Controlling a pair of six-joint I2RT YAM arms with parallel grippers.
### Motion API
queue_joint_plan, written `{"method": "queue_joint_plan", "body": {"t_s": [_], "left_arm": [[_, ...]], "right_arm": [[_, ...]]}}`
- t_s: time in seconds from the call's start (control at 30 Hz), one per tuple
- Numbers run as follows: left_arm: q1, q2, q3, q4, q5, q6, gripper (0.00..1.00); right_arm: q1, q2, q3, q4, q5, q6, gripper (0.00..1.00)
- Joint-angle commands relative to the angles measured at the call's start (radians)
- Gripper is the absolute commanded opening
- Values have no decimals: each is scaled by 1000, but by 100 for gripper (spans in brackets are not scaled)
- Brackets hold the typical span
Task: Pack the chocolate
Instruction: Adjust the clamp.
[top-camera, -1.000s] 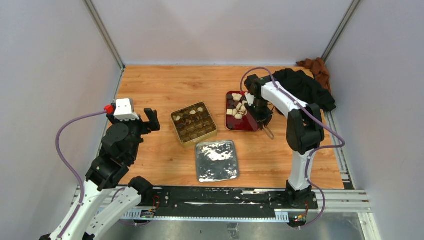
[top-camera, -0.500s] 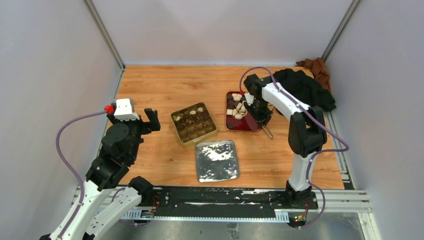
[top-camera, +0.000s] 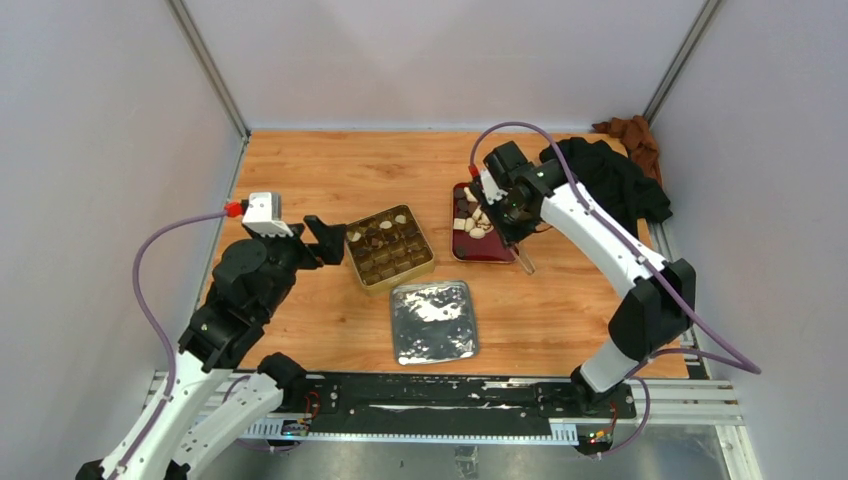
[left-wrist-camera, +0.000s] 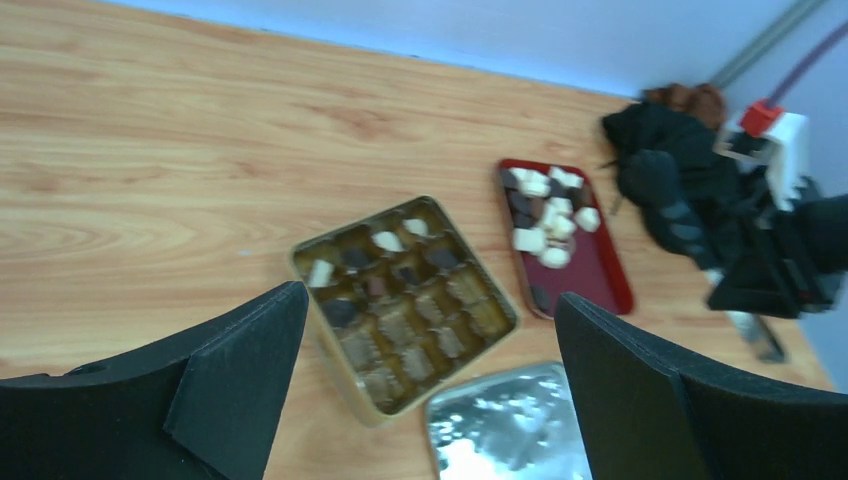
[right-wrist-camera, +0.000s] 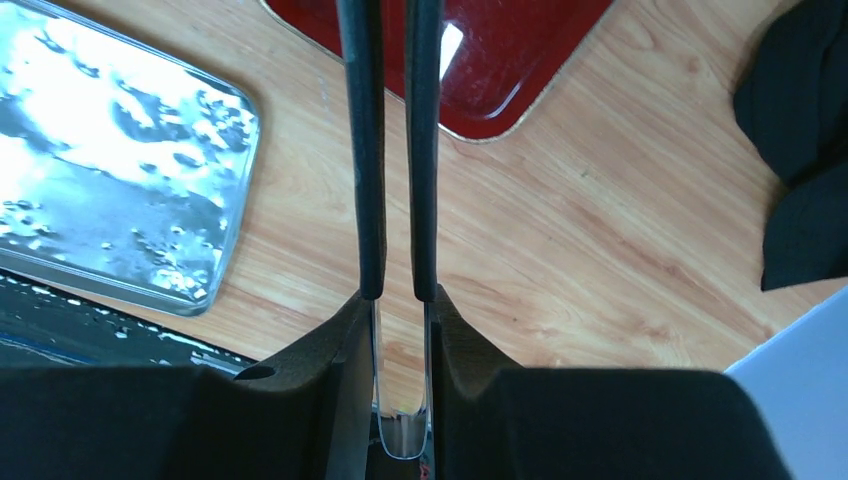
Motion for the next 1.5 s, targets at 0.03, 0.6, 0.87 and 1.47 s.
{"method": "queue_joint_plan", "body": {"t_s": [0.03,0.6,0.87,1.47], "left_arm": [[0,70,-19,103,259,-197,100],[-44,368,-95,520,596,-544,100],[-49,429,-79,573,539,-586,94],[-49,486,-106,685,484,-712,52]], "right_arm": [[74,-66,-25,66,-8,56,25],[281,-127,-44,276,-53,121,25],[352,-119,-34,327,-55,122,25],[415,-195,-113,463,-37,124,25]]}}
